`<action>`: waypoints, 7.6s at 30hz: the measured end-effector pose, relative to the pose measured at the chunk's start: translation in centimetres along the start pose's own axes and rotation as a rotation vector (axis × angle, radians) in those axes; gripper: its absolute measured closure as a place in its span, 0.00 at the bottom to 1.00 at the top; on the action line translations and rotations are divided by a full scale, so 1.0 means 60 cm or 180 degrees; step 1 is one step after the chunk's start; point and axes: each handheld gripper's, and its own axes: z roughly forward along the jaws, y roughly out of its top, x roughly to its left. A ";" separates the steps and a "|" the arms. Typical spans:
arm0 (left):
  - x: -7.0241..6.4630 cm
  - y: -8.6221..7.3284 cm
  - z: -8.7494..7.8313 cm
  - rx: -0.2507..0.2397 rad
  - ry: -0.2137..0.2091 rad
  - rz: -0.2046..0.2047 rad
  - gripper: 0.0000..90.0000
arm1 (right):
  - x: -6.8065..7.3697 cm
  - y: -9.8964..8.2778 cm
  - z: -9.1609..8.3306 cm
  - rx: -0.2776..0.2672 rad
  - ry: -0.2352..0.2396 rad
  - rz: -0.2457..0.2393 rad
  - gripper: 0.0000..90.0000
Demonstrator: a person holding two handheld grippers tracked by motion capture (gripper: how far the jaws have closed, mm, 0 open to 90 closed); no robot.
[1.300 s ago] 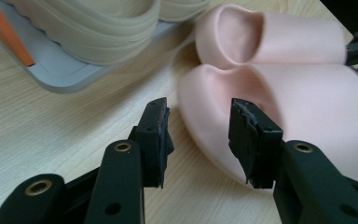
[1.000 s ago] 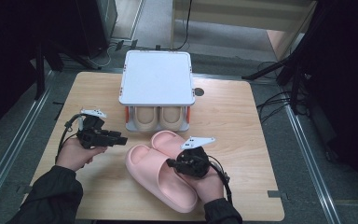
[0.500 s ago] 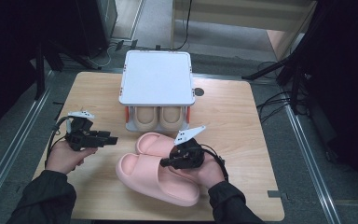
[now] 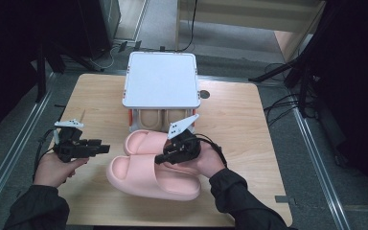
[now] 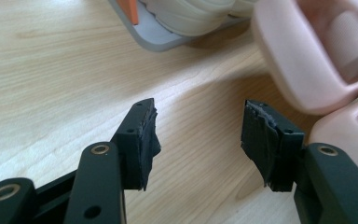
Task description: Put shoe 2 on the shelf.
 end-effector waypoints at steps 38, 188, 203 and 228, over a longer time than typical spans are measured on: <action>-0.005 -0.006 0.004 0.0033 -0.0030 0.0050 0.50 | -0.033 0.214 -0.134 -0.0116 -0.0922 0.0623 0.86; -0.017 0.030 0.051 0.0155 -0.0246 0.0272 0.49 | 0.008 0.116 -0.083 -0.0700 -0.1694 0.1507 0.59; -0.018 0.012 0.039 0.0155 -0.0155 0.0231 0.49 | 0.023 0.039 -0.082 -0.0595 -0.1380 0.1258 0.56; -0.015 -0.014 0.015 0.0128 -0.0038 0.0183 0.48 | -0.011 -0.098 -0.090 -0.0638 -0.1191 0.1022 0.54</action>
